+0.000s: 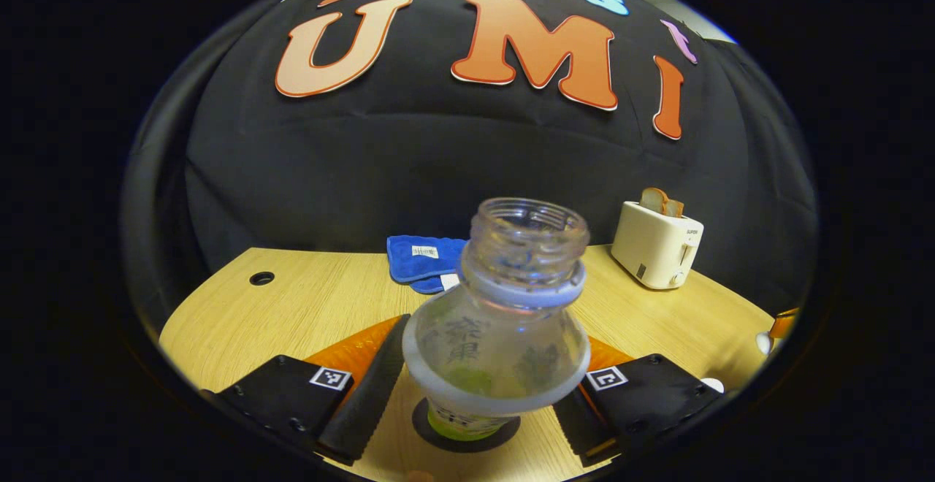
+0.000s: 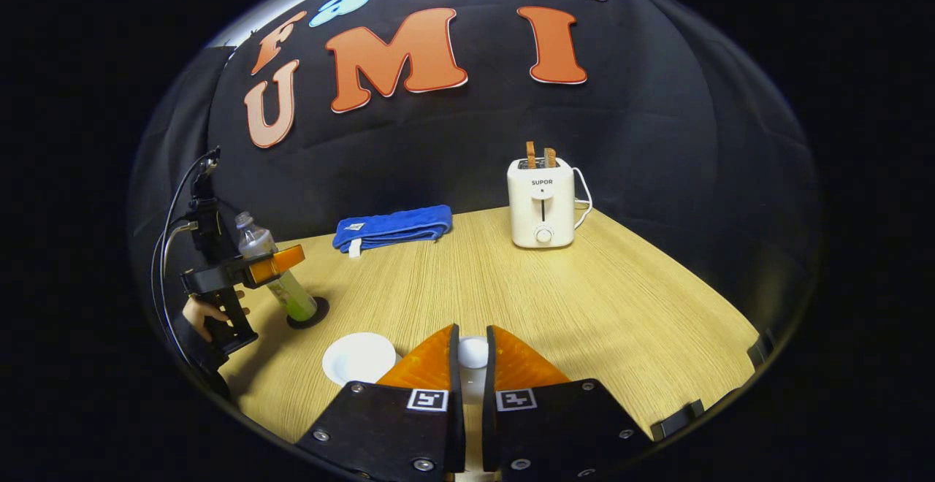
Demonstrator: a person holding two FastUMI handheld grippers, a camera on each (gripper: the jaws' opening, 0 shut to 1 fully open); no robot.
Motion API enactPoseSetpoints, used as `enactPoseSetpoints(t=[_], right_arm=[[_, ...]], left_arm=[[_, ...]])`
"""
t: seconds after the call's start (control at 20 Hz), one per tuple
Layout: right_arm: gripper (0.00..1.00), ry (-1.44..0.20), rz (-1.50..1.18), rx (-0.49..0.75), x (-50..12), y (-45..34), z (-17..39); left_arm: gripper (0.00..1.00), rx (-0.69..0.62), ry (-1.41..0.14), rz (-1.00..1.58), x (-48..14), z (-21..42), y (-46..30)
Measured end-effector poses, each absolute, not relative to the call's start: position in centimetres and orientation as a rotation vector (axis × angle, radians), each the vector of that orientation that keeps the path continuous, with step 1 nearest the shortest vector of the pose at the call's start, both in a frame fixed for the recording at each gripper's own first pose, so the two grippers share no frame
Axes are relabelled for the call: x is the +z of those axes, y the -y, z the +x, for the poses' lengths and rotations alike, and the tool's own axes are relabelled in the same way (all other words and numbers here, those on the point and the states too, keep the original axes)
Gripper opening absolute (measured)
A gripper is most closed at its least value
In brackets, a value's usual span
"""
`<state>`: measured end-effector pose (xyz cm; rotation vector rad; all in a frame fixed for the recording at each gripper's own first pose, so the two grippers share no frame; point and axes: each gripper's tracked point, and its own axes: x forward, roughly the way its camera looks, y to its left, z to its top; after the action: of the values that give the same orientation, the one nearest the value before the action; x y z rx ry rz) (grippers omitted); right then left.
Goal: Open the teacup lid with one hand, grasp the water bottle and pour water into the teacup with the other hand; after pouring, place the water bottle on the coaster and then close the teacup lid.
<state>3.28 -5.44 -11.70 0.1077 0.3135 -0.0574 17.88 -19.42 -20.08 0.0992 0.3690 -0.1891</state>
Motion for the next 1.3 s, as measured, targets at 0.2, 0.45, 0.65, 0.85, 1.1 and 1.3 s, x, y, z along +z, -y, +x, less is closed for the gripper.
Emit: enactPoseSetpoints(t=[0.2,0.45,0.65,0.85,1.1,1.3], right_arm=[[0.1,-0.295,0.114,-0.019,-10.8,3.8,3.6],[0.09,-0.278,0.115,0.117,-9.8,-1.8,4.5],[0.1,-0.311,0.081,0.183,-11.6,-5.3,5.5],[0.1,-0.347,0.04,0.208,-13.7,-6.9,6.2],[0.1,-0.355,0.025,0.206,-14.7,-7.1,6.7],[0.1,-0.368,-0.003,0.206,-15.5,-7.2,6.8]], left_arm=[[1.0,-0.185,-0.348,0.107,-19.5,17.7,19.2],[1.0,-0.183,-0.336,0.101,-19.0,17.3,19.0],[1.0,-0.189,-0.334,0.103,-19.2,16.9,19.1],[1.0,-0.193,-0.328,0.099,-19.3,16.4,19.0],[1.0,-0.196,-0.323,0.102,-19.5,16.0,19.0],[1.0,-0.19,-0.313,0.086,-19.2,15.4,18.9]])
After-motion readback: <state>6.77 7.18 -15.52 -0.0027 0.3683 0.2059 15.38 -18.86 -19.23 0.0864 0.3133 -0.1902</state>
